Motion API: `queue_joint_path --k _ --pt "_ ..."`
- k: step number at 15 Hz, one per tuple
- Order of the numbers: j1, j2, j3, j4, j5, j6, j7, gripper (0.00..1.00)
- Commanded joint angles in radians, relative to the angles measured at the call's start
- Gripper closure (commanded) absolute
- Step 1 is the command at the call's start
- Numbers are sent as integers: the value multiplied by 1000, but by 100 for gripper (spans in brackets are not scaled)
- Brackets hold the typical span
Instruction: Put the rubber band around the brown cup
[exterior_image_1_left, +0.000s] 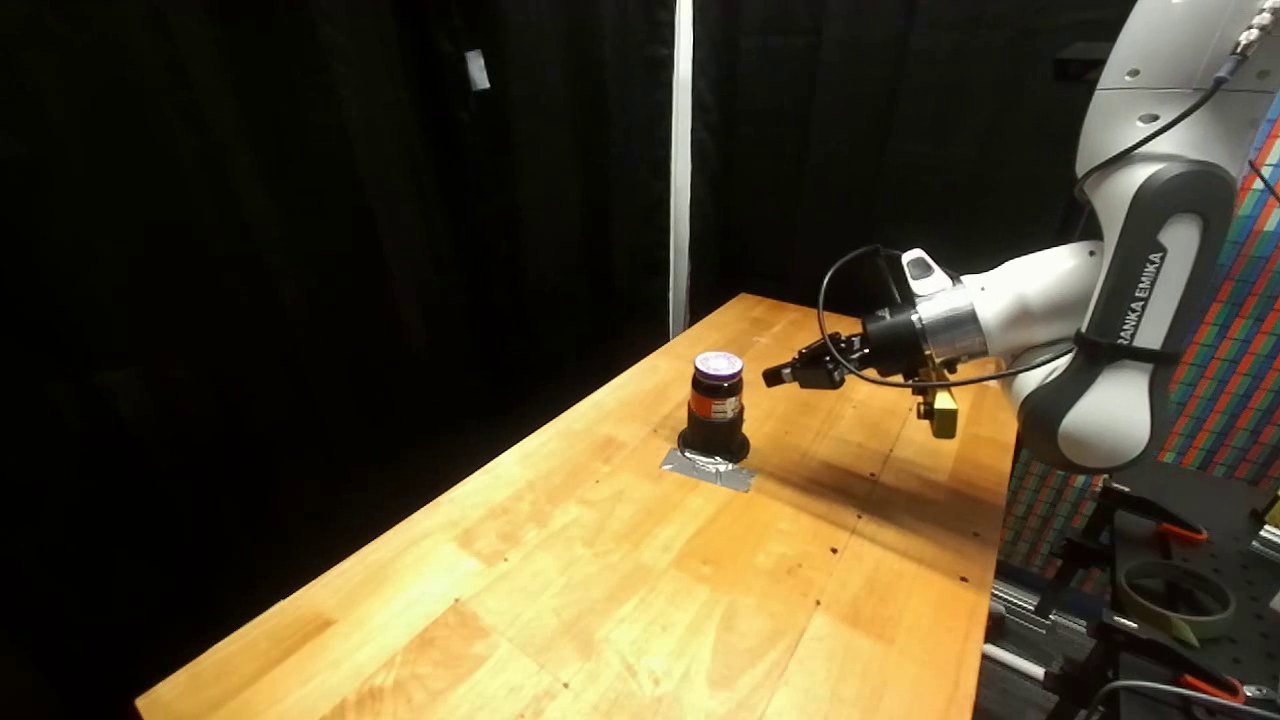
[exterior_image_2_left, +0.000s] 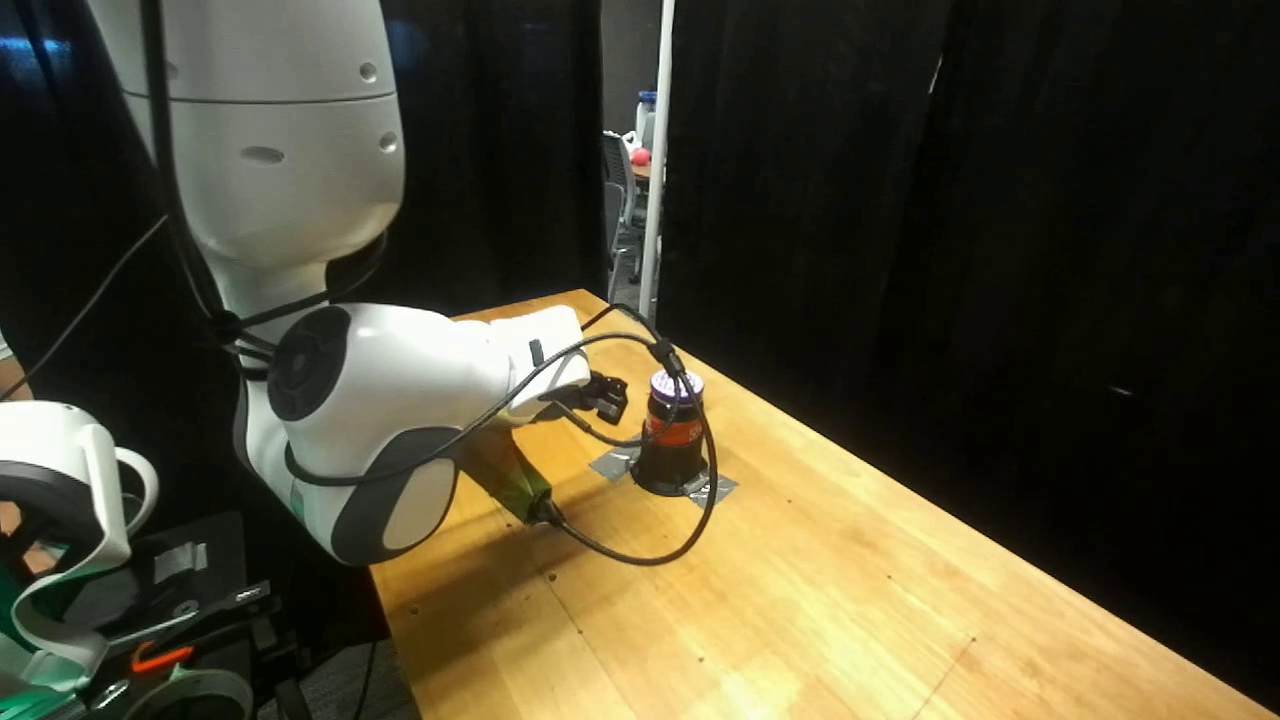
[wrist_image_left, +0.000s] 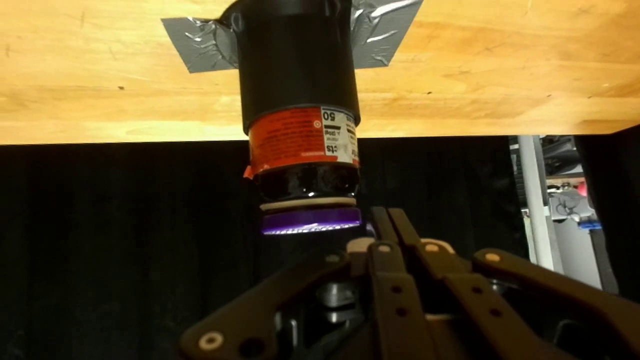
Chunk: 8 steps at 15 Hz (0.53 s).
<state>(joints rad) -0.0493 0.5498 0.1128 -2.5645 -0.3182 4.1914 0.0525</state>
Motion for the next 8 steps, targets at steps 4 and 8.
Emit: queue_joint_path --k 4,8 --pt "22 -130 -13 -68 80 -273 35 67" --pt "91 -333 -58 -143 298 -586 -34 36"
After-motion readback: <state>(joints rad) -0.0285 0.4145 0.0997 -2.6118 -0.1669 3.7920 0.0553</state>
